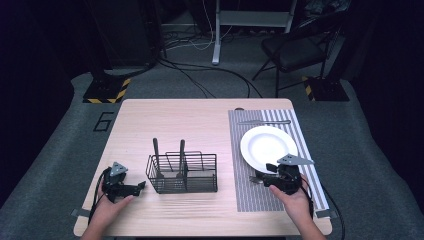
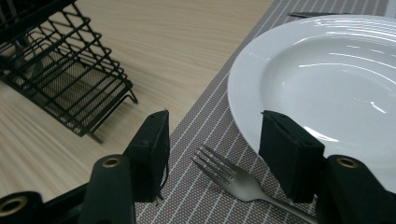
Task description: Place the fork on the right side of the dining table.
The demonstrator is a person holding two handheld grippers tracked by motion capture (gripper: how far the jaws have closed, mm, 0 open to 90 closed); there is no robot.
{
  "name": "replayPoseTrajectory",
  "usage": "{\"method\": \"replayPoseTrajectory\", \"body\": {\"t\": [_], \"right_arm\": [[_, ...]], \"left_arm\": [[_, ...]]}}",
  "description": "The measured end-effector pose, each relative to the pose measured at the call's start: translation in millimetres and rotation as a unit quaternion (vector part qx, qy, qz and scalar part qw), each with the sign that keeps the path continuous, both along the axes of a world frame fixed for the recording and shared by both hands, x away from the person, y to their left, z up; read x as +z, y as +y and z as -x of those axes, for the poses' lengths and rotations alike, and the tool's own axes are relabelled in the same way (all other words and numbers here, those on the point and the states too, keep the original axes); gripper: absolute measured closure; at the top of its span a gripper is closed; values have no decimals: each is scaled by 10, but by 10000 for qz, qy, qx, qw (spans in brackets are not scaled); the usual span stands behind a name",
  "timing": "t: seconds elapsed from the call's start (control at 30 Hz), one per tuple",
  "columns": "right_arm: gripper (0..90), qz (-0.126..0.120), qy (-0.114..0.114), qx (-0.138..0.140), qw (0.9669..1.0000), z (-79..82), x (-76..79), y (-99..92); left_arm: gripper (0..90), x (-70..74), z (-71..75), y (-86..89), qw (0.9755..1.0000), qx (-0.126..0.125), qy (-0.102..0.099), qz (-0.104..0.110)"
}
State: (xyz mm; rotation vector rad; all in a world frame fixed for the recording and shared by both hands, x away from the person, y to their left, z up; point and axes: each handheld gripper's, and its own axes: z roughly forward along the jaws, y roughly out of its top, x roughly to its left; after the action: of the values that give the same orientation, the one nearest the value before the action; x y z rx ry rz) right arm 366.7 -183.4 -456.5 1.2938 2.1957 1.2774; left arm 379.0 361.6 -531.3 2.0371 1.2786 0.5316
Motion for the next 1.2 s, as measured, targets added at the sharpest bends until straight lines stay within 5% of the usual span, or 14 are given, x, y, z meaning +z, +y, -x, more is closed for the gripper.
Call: {"method": "replayPoseTrajectory", "body": {"t": [0.33,0.6,1.2], "right_arm": [[434,336,-167,566,9977,48,-181,241],[409,487,-84,827,9953,87,-315,397],[409,840,-263,1479,9851,154,-565,634]], "left_arm": [[2,-2,0,-1,10000,4,-10,4],[2,1,0,0,10000,0,1,-2],[2,1,0,1,10000,-1,3,-2]]}}
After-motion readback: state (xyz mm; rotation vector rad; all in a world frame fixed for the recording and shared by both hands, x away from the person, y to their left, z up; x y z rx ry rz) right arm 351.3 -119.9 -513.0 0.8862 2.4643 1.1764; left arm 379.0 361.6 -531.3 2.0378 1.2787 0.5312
